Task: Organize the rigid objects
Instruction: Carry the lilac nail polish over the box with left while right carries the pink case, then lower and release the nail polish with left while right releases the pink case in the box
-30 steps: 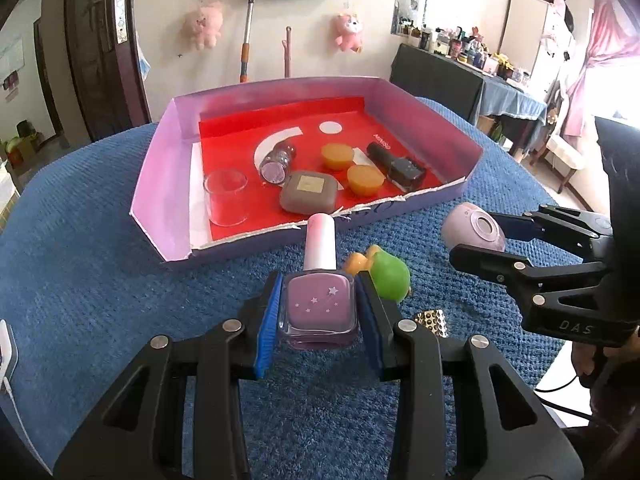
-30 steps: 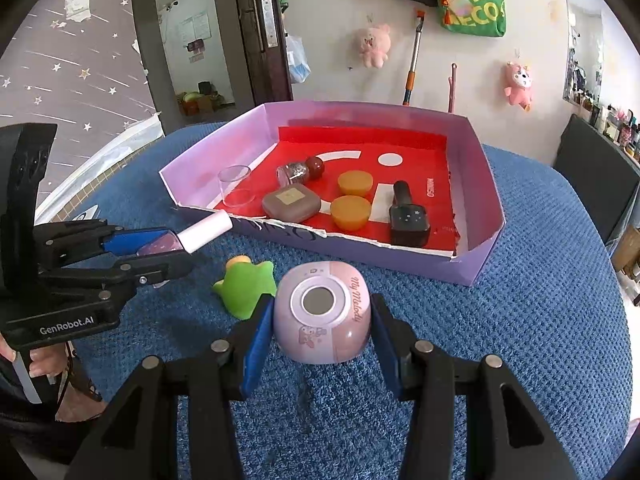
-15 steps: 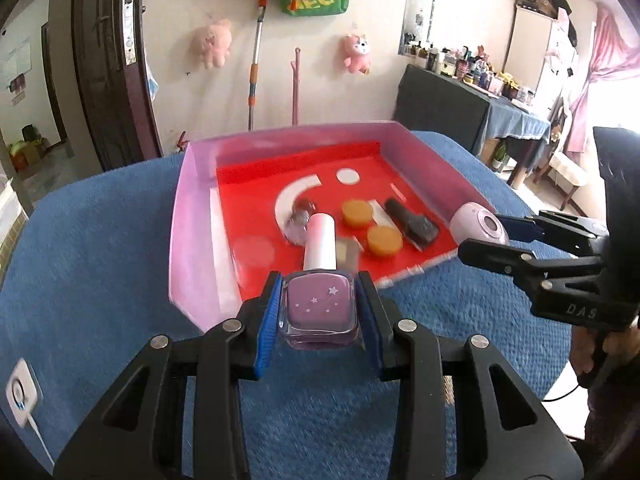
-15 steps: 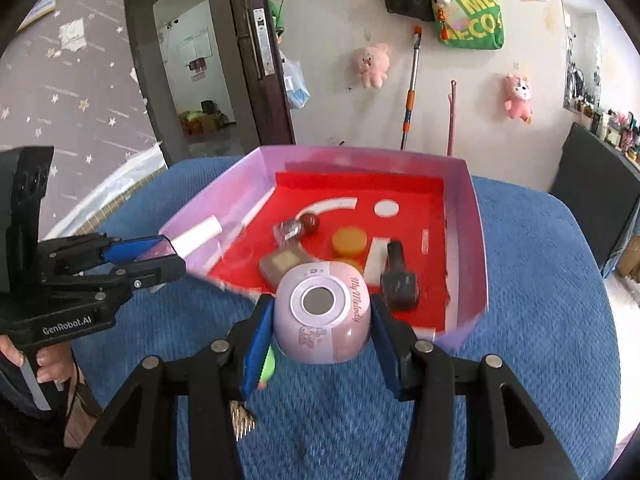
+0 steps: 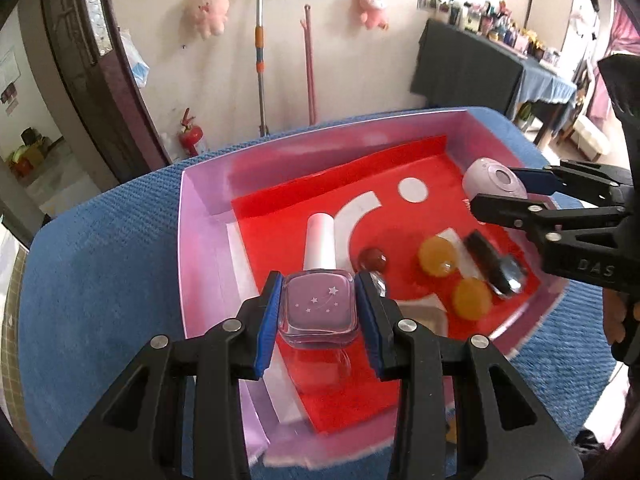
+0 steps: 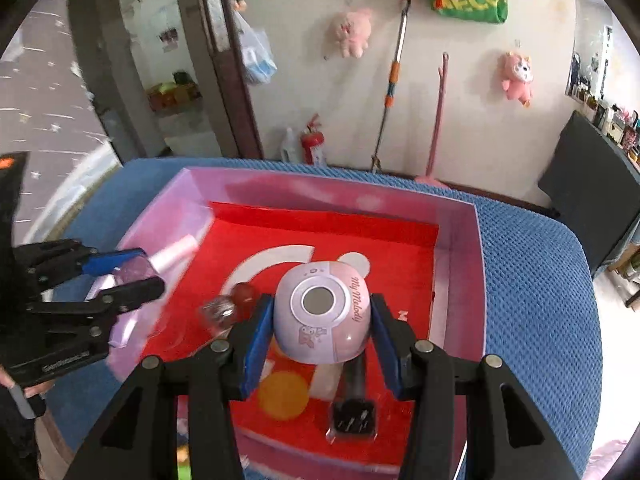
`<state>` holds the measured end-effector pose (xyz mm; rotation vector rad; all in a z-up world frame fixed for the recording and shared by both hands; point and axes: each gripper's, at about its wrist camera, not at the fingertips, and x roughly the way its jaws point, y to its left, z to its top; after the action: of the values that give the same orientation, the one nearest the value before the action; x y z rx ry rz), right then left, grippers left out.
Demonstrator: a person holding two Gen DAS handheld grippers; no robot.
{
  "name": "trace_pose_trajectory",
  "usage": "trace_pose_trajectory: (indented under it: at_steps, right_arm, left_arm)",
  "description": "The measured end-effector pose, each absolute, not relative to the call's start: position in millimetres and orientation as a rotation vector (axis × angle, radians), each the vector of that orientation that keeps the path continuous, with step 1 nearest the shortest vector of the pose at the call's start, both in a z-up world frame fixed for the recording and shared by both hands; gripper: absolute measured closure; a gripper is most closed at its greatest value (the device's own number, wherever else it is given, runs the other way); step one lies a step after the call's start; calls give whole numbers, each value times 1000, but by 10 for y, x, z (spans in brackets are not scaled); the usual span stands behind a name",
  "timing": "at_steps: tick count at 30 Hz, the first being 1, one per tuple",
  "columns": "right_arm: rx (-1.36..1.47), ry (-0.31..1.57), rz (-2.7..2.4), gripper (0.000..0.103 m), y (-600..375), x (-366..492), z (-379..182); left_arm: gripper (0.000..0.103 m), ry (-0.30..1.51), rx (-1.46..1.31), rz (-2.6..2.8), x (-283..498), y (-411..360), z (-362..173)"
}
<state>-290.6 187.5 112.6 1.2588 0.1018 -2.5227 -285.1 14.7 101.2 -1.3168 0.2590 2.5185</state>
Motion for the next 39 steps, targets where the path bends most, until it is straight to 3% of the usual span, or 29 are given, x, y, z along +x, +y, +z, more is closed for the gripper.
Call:
trace_pose_trajectory:
  at_steps: [19, 39]
  right_arm:
    - [1576, 324, -2480, 53, 1755, -3590, 633]
    - [1616, 325, -2469, 53, 1785, -3579, 540]
  left_arm:
    - [69, 329, -1523, 2486, -3220, 227, 610]
    - [69, 345, -1589, 2476, -3256, 318, 551]
